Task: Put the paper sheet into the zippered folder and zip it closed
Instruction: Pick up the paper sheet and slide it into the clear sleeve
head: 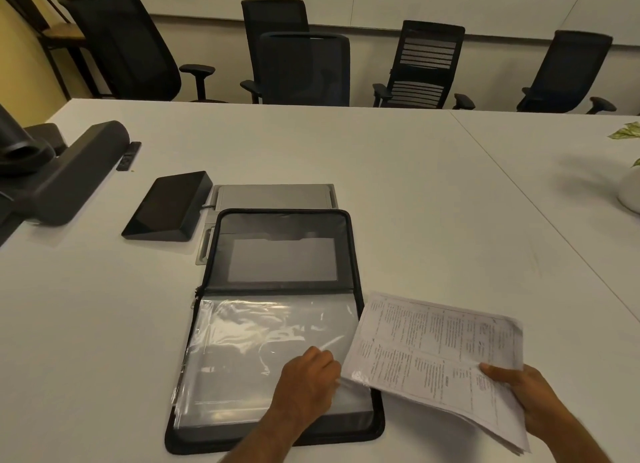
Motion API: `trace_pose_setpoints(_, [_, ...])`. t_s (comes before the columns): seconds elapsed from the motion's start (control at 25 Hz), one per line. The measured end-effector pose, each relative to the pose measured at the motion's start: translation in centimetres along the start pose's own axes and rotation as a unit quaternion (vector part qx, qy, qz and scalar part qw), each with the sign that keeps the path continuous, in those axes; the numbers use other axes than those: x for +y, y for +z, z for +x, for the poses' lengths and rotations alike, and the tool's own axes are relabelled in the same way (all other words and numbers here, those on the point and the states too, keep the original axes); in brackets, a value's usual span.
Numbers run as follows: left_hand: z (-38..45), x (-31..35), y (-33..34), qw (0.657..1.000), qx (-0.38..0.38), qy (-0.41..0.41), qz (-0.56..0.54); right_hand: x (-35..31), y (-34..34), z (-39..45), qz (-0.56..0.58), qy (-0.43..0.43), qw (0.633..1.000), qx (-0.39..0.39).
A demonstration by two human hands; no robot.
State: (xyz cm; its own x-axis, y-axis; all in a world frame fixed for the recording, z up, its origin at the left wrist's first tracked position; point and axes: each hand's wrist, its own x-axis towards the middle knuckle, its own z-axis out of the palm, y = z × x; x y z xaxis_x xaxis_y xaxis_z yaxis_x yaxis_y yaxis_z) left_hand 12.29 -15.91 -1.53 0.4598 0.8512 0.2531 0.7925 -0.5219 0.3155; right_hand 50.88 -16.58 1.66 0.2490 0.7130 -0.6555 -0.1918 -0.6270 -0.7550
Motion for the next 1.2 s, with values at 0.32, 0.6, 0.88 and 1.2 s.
trace_pose_setpoints(0.32, [0.2, -1.5, 0.5, 0.994, -0.053, 0.093, 0.029, -1.2, 0.4, 1.0, -0.038, 0.015, 0.997, -0.072])
trace_pose_setpoints(0.6, [0.9, -1.8, 0.8, 0.992, -0.056, 0.099, 0.063, -1.2, -0.4, 1.8, -0.038, 0.009, 0.998, -0.046])
trace_pose_setpoints(0.88, [0.8, -2.0, 1.1, 0.998, 0.002, 0.066, 0.015, -1.8, -1.9, 1.4, -0.013, -0.002, 0.999, 0.039])
trace_pose_setpoints(1.2, [1.3, -1.7, 0.6, 0.998, 0.051, 0.044, -0.001, -2.0, -2.2, 1.2, 0.027, -0.036, 0.996, 0.08])
